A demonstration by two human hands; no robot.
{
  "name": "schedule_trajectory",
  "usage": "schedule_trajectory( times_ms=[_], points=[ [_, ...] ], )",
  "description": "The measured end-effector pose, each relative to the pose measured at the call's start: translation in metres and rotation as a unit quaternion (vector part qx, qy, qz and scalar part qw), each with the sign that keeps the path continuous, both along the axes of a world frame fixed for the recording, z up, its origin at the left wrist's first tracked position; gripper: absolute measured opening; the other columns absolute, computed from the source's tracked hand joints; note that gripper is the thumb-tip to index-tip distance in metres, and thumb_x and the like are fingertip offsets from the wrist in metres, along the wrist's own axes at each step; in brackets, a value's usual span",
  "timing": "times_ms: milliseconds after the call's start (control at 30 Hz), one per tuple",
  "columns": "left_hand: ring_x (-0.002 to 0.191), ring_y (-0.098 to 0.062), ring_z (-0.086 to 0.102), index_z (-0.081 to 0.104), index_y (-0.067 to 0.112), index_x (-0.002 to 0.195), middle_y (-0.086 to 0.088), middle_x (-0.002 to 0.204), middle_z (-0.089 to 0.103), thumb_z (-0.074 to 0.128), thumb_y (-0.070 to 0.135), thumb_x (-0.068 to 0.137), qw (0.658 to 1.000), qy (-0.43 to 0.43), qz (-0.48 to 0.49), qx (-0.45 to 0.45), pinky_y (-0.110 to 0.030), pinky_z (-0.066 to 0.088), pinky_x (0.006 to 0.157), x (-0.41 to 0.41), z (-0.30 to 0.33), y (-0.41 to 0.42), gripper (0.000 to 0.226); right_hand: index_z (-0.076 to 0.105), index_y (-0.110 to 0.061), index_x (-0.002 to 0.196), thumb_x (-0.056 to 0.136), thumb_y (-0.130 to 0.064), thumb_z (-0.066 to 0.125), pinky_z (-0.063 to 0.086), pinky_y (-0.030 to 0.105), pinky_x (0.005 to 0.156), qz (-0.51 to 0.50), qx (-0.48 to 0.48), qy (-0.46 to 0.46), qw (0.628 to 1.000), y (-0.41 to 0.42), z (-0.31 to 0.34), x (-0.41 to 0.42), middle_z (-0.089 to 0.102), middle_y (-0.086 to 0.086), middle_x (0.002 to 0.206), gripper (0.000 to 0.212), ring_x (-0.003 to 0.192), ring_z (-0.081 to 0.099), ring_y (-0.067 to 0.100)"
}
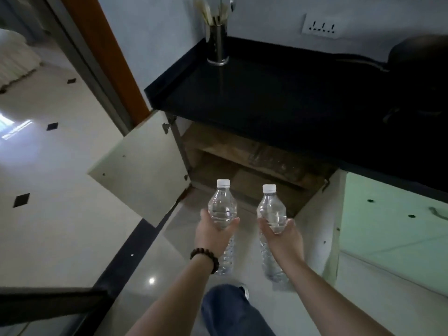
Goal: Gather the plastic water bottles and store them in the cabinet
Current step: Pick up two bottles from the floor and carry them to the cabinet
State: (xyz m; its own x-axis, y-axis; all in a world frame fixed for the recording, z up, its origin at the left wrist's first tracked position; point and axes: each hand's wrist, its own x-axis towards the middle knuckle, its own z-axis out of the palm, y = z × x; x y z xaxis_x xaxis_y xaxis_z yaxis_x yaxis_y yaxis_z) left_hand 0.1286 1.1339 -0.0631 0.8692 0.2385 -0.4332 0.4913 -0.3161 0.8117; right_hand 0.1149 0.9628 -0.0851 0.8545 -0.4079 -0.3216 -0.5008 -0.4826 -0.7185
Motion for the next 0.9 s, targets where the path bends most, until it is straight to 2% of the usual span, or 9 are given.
schedule_trajectory(
  times_ms=[100, 167, 333, 433, 533, 667, 733, 800, 900],
  points=[
    [0.079, -0.003, 0.059, 0.043, 0.017, 0.101, 0.009, 0.092, 0.06, 0.078, 0.039, 0.077, 0.998, 0.012, -0.044, 0.031, -0.018, 0.044, 0.056, 0.043, -0.007, -0.003, 0.047, 0.053, -0.006, 0.111, 0.073, -0.068, 0.062, 0.049, 0.035, 0.08, -0.026, 0.013, 0.01, 1.0, 0.003, -0.011, 0.037, 0.064, 0.012, 0.108, 0.074, 0.101, 0.061, 0.03],
    [0.078, -0.006, 0.061, 0.044, 0.018, 0.1, 0.008, 0.092, 0.061, 0.077, 0.041, 0.075, 0.997, 0.019, -0.055, 0.049, -0.024, 0.048, 0.059, 0.067, -0.011, -0.003, 0.048, 0.052, -0.007, 0.111, 0.072, -0.069, 0.062, 0.05, 0.037, 0.083, -0.042, 0.02, 0.014, 0.999, 0.004, -0.014, 0.058, 0.064, 0.01, 0.108, 0.074, 0.101, 0.061, 0.03],
    [0.075, -0.012, 0.064, 0.045, 0.021, 0.096, 0.005, 0.087, 0.064, 0.078, 0.044, 0.072, 0.993, 0.04, -0.064, 0.091, -0.036, 0.058, 0.068, 0.115, -0.031, 0.001, 0.047, 0.05, -0.017, 0.096, 0.075, -0.062, 0.065, 0.045, 0.033, 0.069, -0.079, 0.025, 0.006, 0.997, 0.005, -0.027, 0.1, 0.061, 0.002, 0.092, 0.051, 0.089, 0.061, 0.024],
    [0.076, -0.013, 0.066, 0.046, 0.025, 0.095, 0.006, 0.088, 0.065, 0.079, 0.041, 0.071, 0.993, 0.046, -0.07, 0.085, -0.04, 0.06, 0.07, 0.139, -0.06, 0.003, 0.043, 0.052, -0.018, 0.101, 0.073, -0.065, 0.064, 0.045, 0.031, 0.069, -0.105, 0.016, 0.003, 0.994, 0.008, -0.051, 0.121, 0.062, 0.001, 0.093, 0.057, 0.086, 0.061, 0.021],
    [0.078, -0.011, 0.067, 0.048, 0.03, 0.095, 0.008, 0.09, 0.067, 0.08, 0.042, 0.069, 0.995, 0.039, -0.078, 0.057, -0.039, 0.06, 0.072, 0.167, -0.104, 0.002, 0.043, 0.053, -0.018, 0.103, 0.072, -0.065, 0.066, 0.047, 0.031, 0.066, -0.138, 0.013, -0.007, 0.99, 0.011, -0.091, 0.143, 0.062, -0.002, 0.09, 0.058, 0.083, 0.061, 0.019],
    [0.083, -0.008, 0.062, 0.048, 0.026, 0.1, 0.012, 0.091, 0.063, 0.082, 0.043, 0.069, 0.995, -0.008, -0.1, 0.028, -0.031, 0.052, 0.073, 0.213, -0.177, -0.003, 0.049, 0.051, -0.025, 0.103, 0.078, -0.045, 0.073, 0.042, 0.023, 0.067, -0.168, 0.058, -0.079, 0.981, 0.012, -0.157, 0.179, 0.058, -0.018, 0.086, 0.039, 0.08, 0.057, 0.009],
    [0.081, -0.006, 0.059, 0.047, 0.025, 0.102, 0.013, 0.089, 0.06, 0.082, 0.043, 0.07, 0.993, -0.038, -0.115, 0.014, -0.026, 0.046, 0.066, 0.24, -0.213, -0.004, 0.05, 0.052, -0.022, 0.105, 0.079, -0.046, 0.072, 0.041, 0.023, 0.067, -0.188, 0.078, -0.102, 0.974, 0.008, -0.195, 0.203, 0.059, -0.013, 0.088, 0.041, 0.08, 0.057, 0.011],
    [0.08, -0.005, 0.057, 0.047, 0.023, 0.105, 0.015, 0.089, 0.057, 0.079, 0.044, 0.073, 0.99, -0.061, -0.125, 0.006, -0.024, 0.042, 0.064, 0.269, -0.246, -0.005, 0.049, 0.057, -0.016, 0.106, 0.076, -0.056, 0.069, 0.042, 0.023, 0.063, -0.213, 0.096, -0.114, 0.966, 0.002, -0.228, 0.228, 0.065, -0.004, 0.092, 0.051, 0.082, 0.062, 0.017],
    [0.083, -0.007, 0.055, 0.048, 0.025, 0.105, 0.014, 0.093, 0.057, 0.078, 0.044, 0.075, 0.988, -0.092, -0.12, -0.033, -0.028, 0.043, 0.072, 0.312, -0.28, -0.011, 0.047, 0.064, -0.018, 0.107, 0.075, -0.061, 0.066, 0.048, 0.029, 0.075, -0.216, 0.109, -0.151, 0.959, -0.01, -0.254, 0.264, 0.069, 0.001, 0.097, 0.054, 0.089, 0.065, 0.02]
  ],
)
